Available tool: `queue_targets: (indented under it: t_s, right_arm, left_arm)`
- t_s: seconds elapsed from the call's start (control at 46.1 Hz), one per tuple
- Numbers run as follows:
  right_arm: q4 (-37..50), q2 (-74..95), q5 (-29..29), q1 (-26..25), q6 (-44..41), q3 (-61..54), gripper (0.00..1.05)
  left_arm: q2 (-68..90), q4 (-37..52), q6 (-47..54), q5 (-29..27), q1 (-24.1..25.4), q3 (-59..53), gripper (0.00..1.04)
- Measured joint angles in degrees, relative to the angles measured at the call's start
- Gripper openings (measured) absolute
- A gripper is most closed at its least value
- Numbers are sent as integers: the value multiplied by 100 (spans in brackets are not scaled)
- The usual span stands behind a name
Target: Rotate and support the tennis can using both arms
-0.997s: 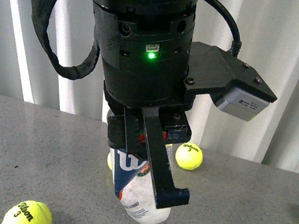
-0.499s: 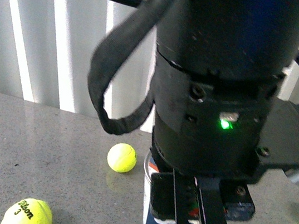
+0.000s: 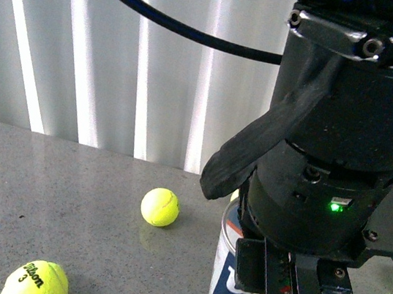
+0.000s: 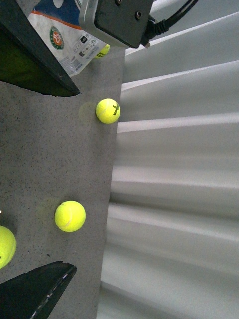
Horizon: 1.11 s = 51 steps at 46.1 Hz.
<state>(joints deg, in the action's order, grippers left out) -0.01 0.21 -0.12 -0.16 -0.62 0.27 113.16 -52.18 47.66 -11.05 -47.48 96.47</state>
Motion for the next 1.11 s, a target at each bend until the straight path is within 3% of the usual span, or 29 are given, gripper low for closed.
queue_targets:
  t_s: [0.846, 1.041, 1.106]
  right_arm:
    - [0, 0, 0, 0, 2, 0, 98]
    - [0, 0, 0, 0, 2, 0, 98]
    - [0, 0, 0, 0, 2, 0, 98]
  left_arm:
    - [461, -26, 435, -81, -155, 503, 4]
    - [470, -2, 437, -109, -170, 533, 33]
    - [470, -2, 439, -131, -168, 546, 47]
